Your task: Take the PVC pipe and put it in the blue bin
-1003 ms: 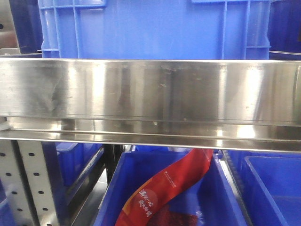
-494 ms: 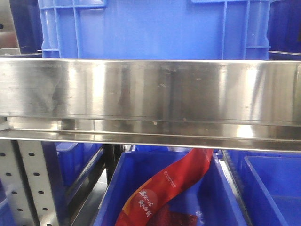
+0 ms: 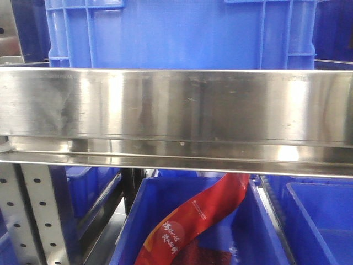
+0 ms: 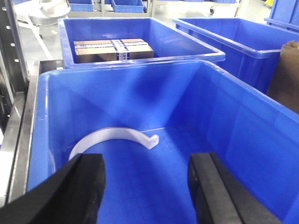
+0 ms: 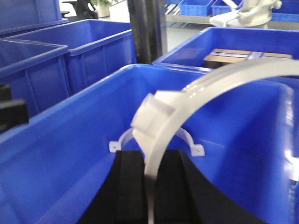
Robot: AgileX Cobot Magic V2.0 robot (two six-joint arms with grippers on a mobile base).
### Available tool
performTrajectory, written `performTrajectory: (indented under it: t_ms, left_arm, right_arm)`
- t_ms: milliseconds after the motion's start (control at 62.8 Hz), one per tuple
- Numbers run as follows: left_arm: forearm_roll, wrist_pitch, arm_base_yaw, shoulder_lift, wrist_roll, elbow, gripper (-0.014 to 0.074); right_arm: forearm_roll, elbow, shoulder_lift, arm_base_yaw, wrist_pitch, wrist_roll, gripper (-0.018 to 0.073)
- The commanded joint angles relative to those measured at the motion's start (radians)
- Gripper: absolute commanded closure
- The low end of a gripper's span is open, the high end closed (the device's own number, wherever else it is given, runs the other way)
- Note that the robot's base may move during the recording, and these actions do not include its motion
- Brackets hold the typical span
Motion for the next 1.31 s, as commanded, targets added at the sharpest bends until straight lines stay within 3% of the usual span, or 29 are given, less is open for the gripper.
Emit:
performTrajectory:
  t_ms: [0,127,287,382,509,621,700,812,987,1162,1290]
  left_arm:
    - [-0.011,-0.012,-0.002,-0.014,-0.006,-0.008,0.0281]
    - [-0.011,-0.012,-0.002,-0.014,-0.006,-0.008,0.0281]
    - [-0.011,-0.012,-0.002,-0.014,-0.006,-0.008,0.0281]
    - [-0.011,-0.012,-0.002,-0.014,-0.006,-0.008,0.0281]
    - [-0.005,-0.012,-0.002,-0.014,-0.006,-0.008,0.0291]
    - [-0.003,-0.012,-0.002,-0.033,-0.006,-0.008,0.0363]
    - [-0.003,-0.012,-0.002,-0.050,-0.006,-0.008,0.0474]
    - [0.017,-0.012,-0.002,-0.057,-0.006,-0.008,0.0712]
    - [-0.001,0.047,-0.004,-0.085,-0.006,-0.008,0.0707]
    - [-0.004,0.244,-0.004,-0.180,-0.006,-0.006,0.0707]
    - [-0.070,0.252,-0.018,-0.272,-0.006,0.053,0.0707]
  right_arm:
    - [-0.003,-0.049,0.050,0.005,0.003,-0.010,0.0708]
    - [-0.003,-0.067,0.098,0.005,0.014,-0.010,0.0580]
    - [-0.003,-0.067,0.118,0.005,0.014,-0.010,0.0265]
    - [-0.009,-0.067,0.118,0.005,0.014,-0.010,0.0195]
    - [-0.088,-0.069,0.118,0.002,-0.007,-0.010,0.0249]
    - [-0.092,-0.091,0.102,0.002,0.000,-0.010,0.0386]
    - [-0.092,-0.098,0.085,0.002,-0.003,-0.010,0.0527]
    - [-0.092,-0.098,0.083,0.002,-0.002,-0.010,0.0731]
    - [-0.045,-0.098,0.063,0.002,0.038,-0.010,0.0727]
    - [-0.036,-0.098,-0.040,0.002,0.165,-0.010,0.0727]
    - [-0.021,-0.039,-0.127,0.004,0.174,-0.010,0.0727]
